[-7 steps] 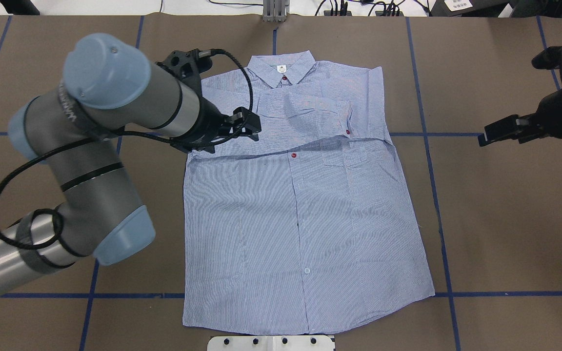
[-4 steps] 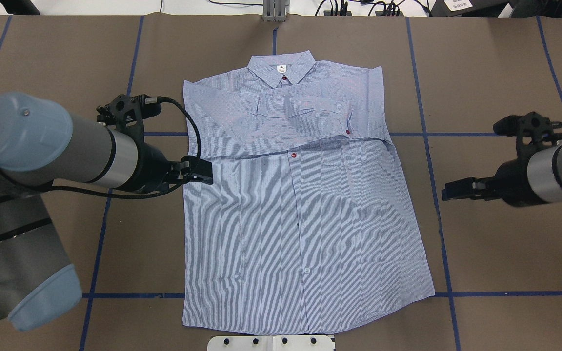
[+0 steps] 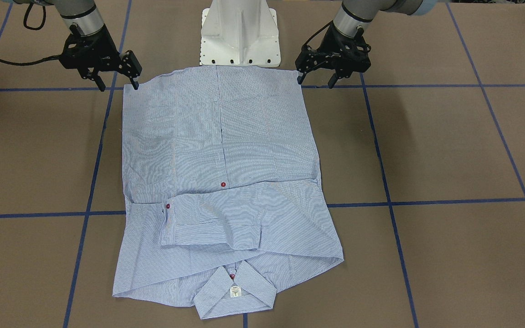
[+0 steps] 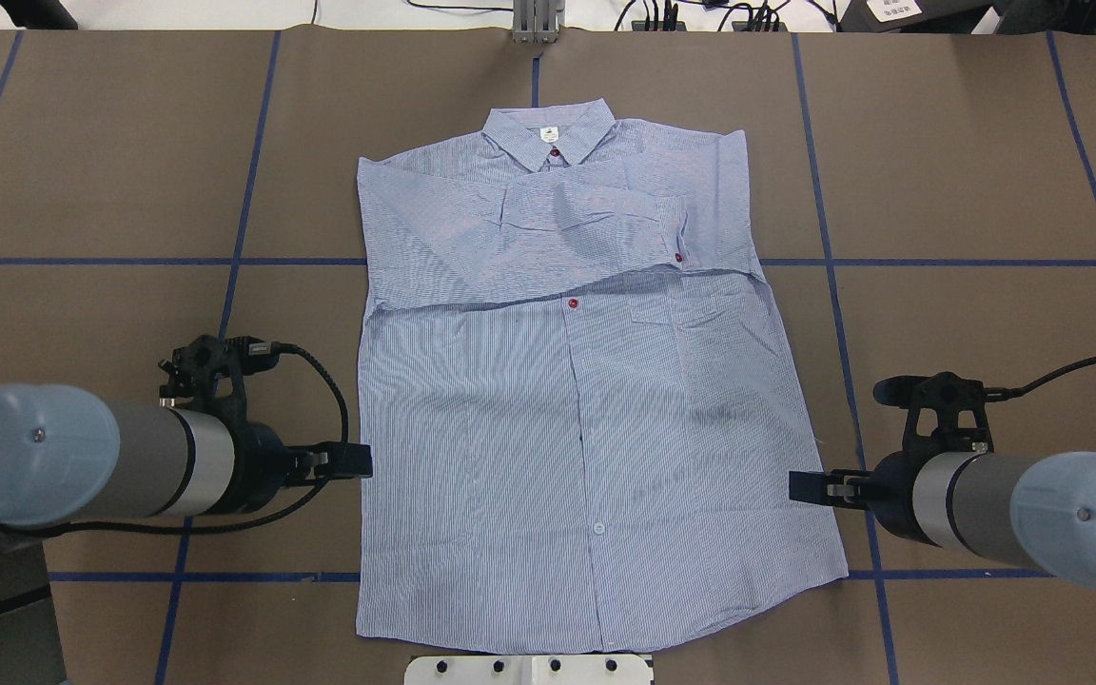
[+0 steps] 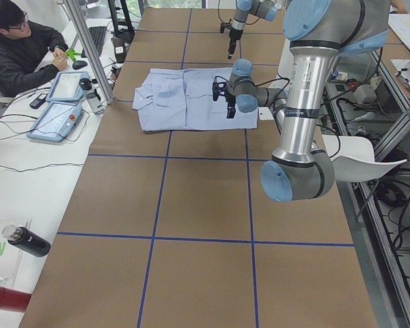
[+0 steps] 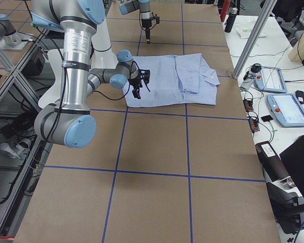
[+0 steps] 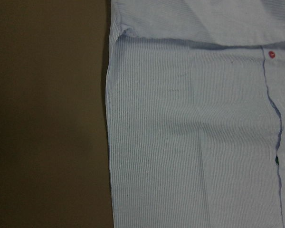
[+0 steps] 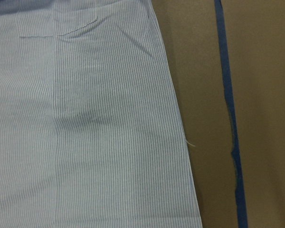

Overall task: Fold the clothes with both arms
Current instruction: 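Move the left gripper back toward the hem while the right gripper approaches the hem, then position both grippers at the hem corners nearest the robot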

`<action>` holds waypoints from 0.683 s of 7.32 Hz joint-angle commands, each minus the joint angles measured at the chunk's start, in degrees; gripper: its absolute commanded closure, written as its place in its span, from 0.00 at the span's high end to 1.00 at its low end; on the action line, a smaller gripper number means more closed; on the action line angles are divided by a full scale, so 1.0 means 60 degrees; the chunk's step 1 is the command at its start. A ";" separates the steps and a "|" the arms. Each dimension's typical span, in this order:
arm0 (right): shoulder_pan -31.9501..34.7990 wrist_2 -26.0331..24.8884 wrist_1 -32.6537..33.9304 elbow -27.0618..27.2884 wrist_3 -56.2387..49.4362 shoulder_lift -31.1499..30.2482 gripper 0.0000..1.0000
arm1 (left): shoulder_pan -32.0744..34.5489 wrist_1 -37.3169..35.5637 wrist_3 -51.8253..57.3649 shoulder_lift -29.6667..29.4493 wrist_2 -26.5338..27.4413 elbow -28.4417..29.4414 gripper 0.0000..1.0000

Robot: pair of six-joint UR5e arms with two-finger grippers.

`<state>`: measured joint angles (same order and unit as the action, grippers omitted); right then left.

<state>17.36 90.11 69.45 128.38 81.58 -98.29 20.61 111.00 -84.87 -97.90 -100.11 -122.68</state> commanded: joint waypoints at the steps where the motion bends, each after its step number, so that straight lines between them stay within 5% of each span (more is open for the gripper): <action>1: -0.0227 -0.0268 -0.0002 0.0004 0.0158 0.0005 1.00 | -0.1203 0.0485 -0.1826 0.0321 0.0933 0.0389 1.00; 3: -0.0227 -0.0311 -0.0017 0.0019 0.0158 0.0005 1.00 | -0.1748 0.0833 -0.2769 0.0307 0.1157 0.0625 0.97; 5: -0.0213 -0.0312 -0.0017 0.0019 0.0158 0.0005 1.00 | -0.2087 0.1246 -0.3286 0.0233 0.1451 0.0905 0.84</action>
<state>16.02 88.28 69.35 128.48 82.53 -98.26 9.32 117.16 -102.69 -96.32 -92.14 -118.08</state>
